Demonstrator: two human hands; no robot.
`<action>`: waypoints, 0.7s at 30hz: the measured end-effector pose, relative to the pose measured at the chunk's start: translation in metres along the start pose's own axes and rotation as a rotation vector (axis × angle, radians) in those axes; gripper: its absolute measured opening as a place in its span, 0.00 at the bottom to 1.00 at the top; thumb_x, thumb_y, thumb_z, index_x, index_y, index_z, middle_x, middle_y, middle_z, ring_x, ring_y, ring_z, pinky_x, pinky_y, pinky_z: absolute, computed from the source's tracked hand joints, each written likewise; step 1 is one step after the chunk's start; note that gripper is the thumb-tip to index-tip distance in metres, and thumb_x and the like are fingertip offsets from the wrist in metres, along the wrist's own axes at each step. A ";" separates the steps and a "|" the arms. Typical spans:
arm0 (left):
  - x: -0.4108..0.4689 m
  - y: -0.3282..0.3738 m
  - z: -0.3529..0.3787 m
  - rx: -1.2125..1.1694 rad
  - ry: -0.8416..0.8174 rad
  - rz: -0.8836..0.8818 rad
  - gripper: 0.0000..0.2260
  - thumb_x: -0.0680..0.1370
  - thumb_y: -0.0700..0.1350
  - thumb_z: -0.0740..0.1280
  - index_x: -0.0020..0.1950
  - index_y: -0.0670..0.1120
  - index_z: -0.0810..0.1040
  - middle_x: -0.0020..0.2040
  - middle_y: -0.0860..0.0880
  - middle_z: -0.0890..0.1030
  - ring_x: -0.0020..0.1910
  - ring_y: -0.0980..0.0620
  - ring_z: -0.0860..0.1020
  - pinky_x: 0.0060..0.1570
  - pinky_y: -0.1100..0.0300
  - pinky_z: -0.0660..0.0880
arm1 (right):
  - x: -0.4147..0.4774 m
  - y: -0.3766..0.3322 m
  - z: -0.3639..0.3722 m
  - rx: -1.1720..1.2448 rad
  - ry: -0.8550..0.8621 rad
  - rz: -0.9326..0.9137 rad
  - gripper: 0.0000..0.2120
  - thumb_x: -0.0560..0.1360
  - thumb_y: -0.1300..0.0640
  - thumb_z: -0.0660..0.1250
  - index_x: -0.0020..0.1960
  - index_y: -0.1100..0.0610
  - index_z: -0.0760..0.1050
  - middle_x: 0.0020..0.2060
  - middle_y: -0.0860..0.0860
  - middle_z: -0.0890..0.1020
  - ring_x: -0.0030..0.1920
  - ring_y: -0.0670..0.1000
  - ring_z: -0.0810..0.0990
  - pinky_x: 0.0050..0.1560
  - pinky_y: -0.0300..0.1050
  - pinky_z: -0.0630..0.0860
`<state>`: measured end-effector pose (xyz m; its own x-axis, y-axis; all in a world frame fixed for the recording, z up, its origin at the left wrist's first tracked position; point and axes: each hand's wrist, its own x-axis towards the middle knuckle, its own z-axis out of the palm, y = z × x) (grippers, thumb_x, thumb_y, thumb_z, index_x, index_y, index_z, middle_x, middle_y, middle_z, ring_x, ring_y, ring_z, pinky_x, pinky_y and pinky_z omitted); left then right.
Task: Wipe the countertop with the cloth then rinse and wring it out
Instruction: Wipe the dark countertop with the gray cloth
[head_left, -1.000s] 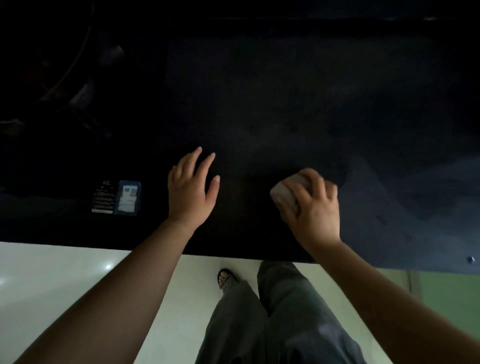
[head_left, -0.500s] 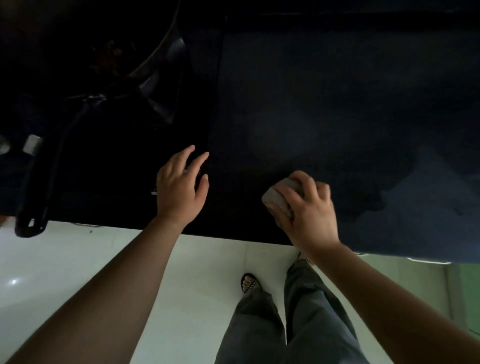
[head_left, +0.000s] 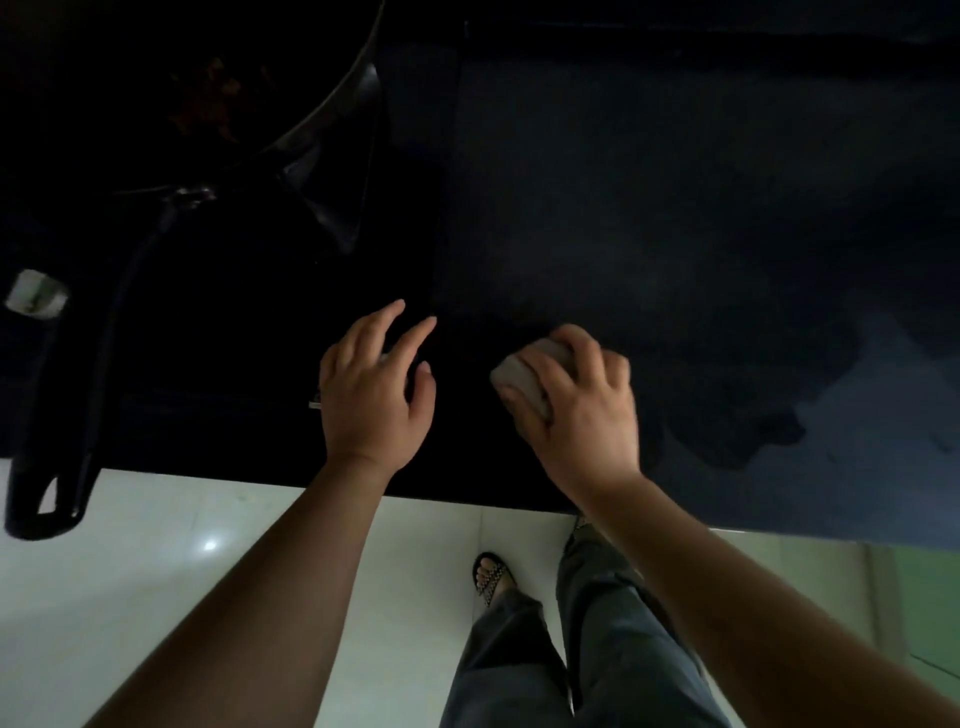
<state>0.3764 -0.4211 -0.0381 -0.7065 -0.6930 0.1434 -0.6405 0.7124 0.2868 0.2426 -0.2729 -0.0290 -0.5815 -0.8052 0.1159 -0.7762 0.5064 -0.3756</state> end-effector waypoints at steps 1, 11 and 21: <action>0.000 0.001 -0.001 -0.004 -0.006 -0.002 0.19 0.77 0.48 0.60 0.67 0.52 0.74 0.70 0.47 0.71 0.68 0.45 0.69 0.63 0.48 0.65 | 0.003 0.008 -0.003 -0.010 0.001 0.029 0.18 0.75 0.41 0.60 0.59 0.49 0.75 0.64 0.55 0.72 0.54 0.63 0.70 0.49 0.54 0.74; 0.001 -0.001 0.001 0.004 -0.011 -0.004 0.19 0.77 0.49 0.58 0.68 0.52 0.73 0.70 0.47 0.71 0.68 0.46 0.68 0.62 0.48 0.66 | 0.109 -0.020 0.019 0.036 -0.062 0.067 0.19 0.77 0.41 0.57 0.64 0.46 0.70 0.70 0.52 0.63 0.62 0.59 0.65 0.58 0.53 0.68; 0.057 0.009 -0.005 -0.138 -0.080 0.005 0.20 0.79 0.51 0.56 0.68 0.46 0.72 0.69 0.46 0.72 0.69 0.47 0.68 0.66 0.49 0.66 | 0.159 0.047 0.004 -0.009 -0.048 -0.001 0.19 0.76 0.43 0.60 0.63 0.48 0.72 0.69 0.54 0.65 0.61 0.63 0.66 0.57 0.57 0.71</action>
<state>0.3315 -0.4544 -0.0229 -0.7349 -0.6744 0.0707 -0.5933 0.6900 0.4145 0.1147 -0.3782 -0.0324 -0.5686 -0.8195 0.0719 -0.7789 0.5083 -0.3673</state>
